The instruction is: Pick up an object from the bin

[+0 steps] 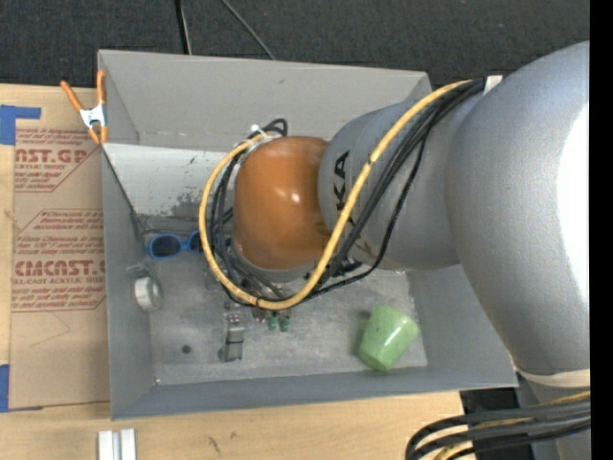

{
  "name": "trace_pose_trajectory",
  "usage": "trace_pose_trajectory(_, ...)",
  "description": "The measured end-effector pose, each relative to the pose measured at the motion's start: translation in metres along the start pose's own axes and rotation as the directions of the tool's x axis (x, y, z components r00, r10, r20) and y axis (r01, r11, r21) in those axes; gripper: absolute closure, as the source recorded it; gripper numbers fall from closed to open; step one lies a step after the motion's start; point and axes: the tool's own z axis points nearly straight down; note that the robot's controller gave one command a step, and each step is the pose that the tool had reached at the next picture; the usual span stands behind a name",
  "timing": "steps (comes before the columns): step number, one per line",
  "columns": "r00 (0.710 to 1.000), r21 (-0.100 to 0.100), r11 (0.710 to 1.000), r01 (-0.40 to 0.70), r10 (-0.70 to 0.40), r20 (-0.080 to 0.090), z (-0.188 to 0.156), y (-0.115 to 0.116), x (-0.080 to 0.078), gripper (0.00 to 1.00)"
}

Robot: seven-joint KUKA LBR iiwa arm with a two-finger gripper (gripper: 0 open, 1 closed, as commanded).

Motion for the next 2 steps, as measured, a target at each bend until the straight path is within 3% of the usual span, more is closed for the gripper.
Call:
trace_pose_trajectory(1,0.96,0.0,0.96,0.281,-0.281,-0.008,0.081,-0.081,-0.01,0.0)
trace_pose_trajectory(2,0.869,0.001,0.869,0.494,-0.494,0.008,-0.016,-0.068,-0.077,0.0)
